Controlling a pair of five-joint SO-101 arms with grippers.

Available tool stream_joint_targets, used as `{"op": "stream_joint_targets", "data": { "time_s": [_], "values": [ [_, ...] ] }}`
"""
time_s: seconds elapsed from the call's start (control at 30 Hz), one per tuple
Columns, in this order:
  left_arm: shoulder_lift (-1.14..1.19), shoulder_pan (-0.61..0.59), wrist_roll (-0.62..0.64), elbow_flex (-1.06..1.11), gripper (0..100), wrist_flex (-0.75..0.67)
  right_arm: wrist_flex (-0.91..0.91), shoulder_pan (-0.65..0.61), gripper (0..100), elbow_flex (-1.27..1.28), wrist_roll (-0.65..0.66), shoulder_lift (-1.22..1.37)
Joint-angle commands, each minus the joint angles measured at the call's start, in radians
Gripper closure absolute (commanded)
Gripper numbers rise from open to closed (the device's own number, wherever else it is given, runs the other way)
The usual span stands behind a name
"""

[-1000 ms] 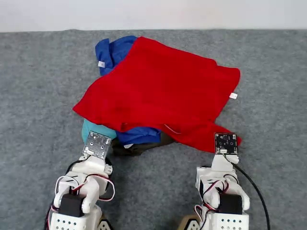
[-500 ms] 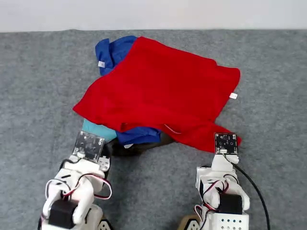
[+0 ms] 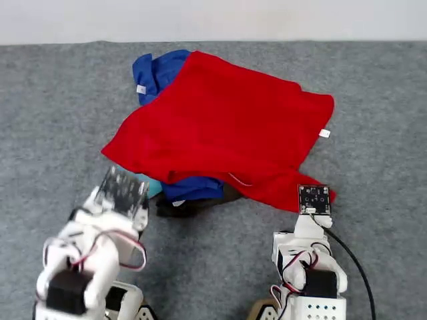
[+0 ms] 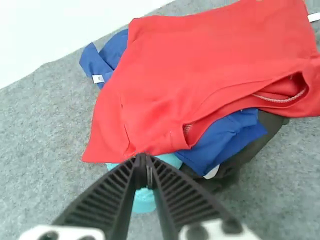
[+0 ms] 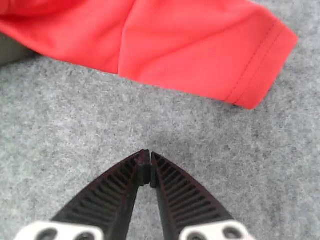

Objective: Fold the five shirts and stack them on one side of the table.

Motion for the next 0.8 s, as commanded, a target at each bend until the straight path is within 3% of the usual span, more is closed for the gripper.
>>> {"op": "stream_joint_targets", "data": {
  "time_s": [0.0,0.1,0.27,0.37,0.53,0.77],
  "values": [
    [0.319,0.006,-0.014,-0.216,99,0.003,0.002,0.007,98.9,0.015,0.009,-0.005],
    [0.54,0.005,-0.084,-0.357,99,0.003,0.002,0.007,98.9,0.015,0.009,-0.005],
    [0.813,0.006,-0.425,-0.573,99,0.058,0.002,0.007,98.9,0.015,0.009,-0.005],
    [0.934,0.006,-0.56,-0.657,99,0.095,0.002,0.007,98.9,0.015,0.009,-0.005],
    [1.073,0.006,-0.598,-0.756,97,0.14,0.002,0.007,98.9,0.015,0.009,-0.005],
    [1.143,0.017,-0.661,-0.835,71,0.247,0.002,0.007,98.9,0.015,0.009,-0.005]
  ]
}}
